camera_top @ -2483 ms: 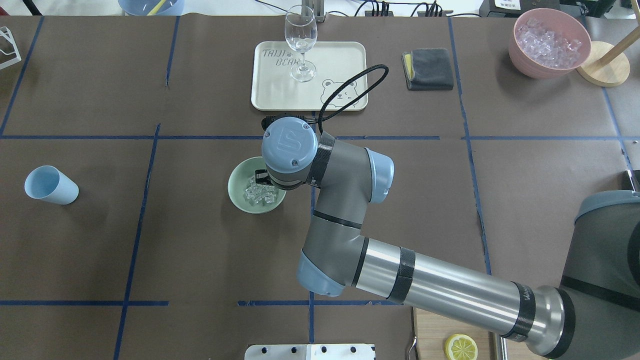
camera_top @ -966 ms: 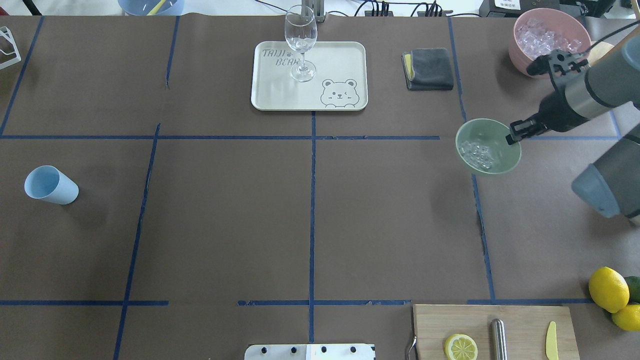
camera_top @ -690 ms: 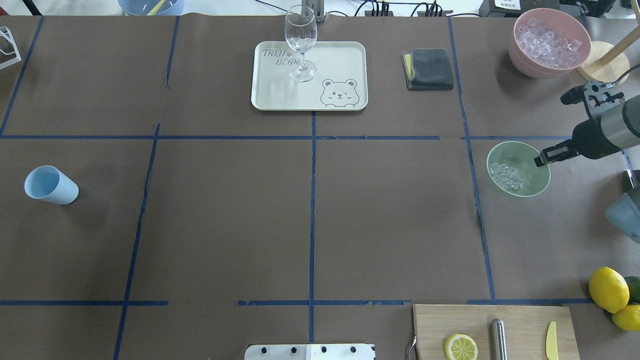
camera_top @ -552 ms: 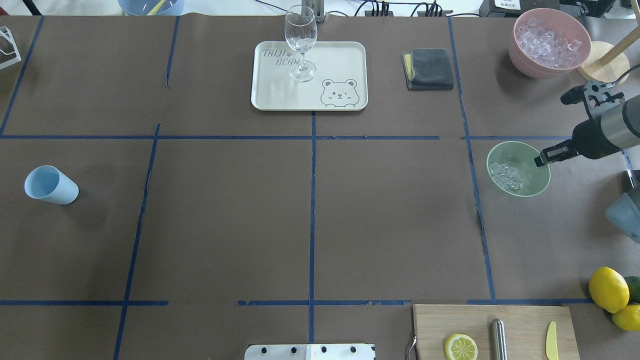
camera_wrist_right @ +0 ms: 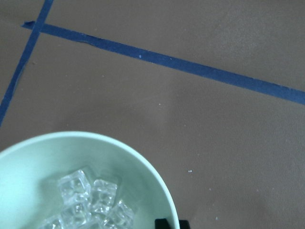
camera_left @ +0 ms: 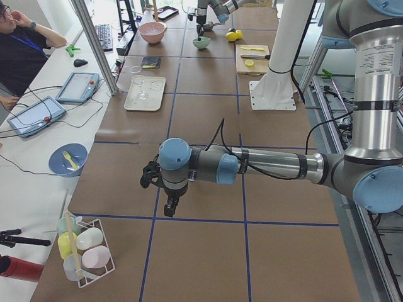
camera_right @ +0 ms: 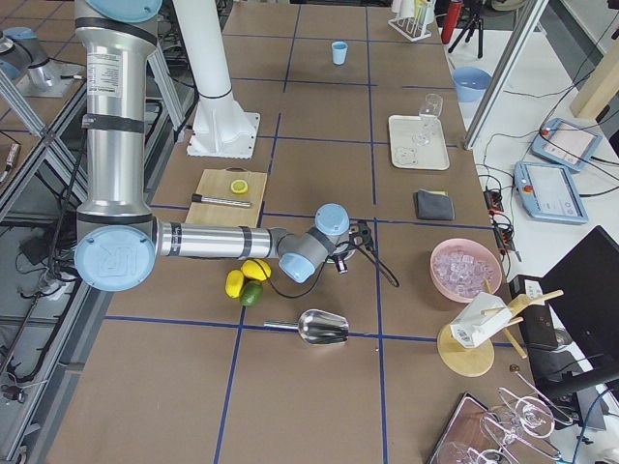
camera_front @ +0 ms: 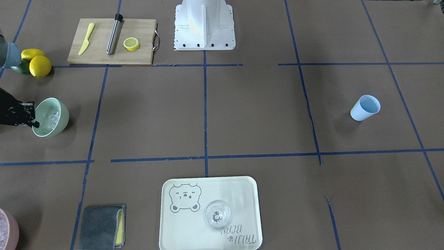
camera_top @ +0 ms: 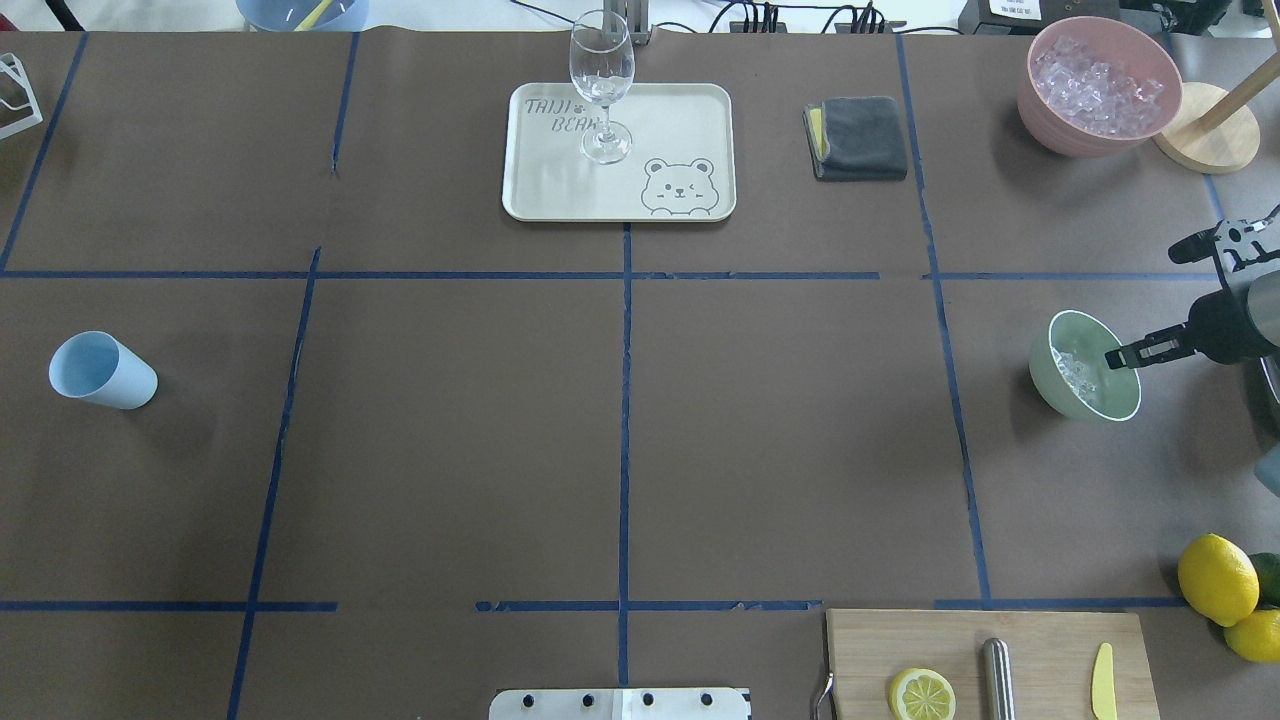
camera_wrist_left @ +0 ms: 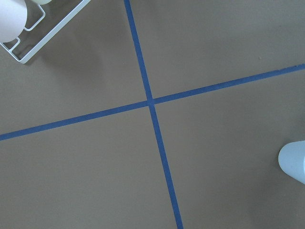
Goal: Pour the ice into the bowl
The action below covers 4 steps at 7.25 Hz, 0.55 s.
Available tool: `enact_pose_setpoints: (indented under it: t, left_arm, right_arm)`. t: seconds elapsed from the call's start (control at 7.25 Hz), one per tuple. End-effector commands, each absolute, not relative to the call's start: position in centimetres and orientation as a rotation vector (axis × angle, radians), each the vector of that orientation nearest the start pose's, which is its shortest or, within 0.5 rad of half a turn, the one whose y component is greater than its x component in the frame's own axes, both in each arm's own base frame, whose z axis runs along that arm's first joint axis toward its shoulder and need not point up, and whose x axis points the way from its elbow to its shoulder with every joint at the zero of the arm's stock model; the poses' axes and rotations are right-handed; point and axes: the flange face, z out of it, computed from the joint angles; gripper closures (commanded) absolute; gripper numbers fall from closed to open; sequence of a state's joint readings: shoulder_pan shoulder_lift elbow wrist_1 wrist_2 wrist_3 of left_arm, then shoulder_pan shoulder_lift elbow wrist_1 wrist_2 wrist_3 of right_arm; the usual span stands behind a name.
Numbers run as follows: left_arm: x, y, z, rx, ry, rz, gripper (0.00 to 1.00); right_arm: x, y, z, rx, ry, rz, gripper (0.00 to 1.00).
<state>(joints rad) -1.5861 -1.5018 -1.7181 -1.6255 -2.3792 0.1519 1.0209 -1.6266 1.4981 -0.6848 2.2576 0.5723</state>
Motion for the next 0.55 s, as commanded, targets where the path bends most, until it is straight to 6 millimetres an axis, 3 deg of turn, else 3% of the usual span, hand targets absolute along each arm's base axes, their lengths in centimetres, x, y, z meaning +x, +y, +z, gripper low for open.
enact_pose_setpoints:
  t: [0.0, 0.28, 0.41]
  left_arm:
    - [-6.8, -46.9, 61.1, 0.193, 0.795, 0.183, 0.0]
    - [-6.8, -46.9, 61.1, 0.195, 0.795, 0.183, 0.0]
    - [-6.8, -46.9, 61.1, 0.195, 0.795, 0.183, 0.0]
  right_arm:
    - [-19.0, -46.3, 61.2, 0.294, -0.956, -0.231, 0.0]
    - [-16.9, -47.7, 60.2, 0.3, -0.981, -0.2, 0.0]
    - [-15.2, -48.1, 60.9, 0.292, -0.961, -0.156, 0.0]
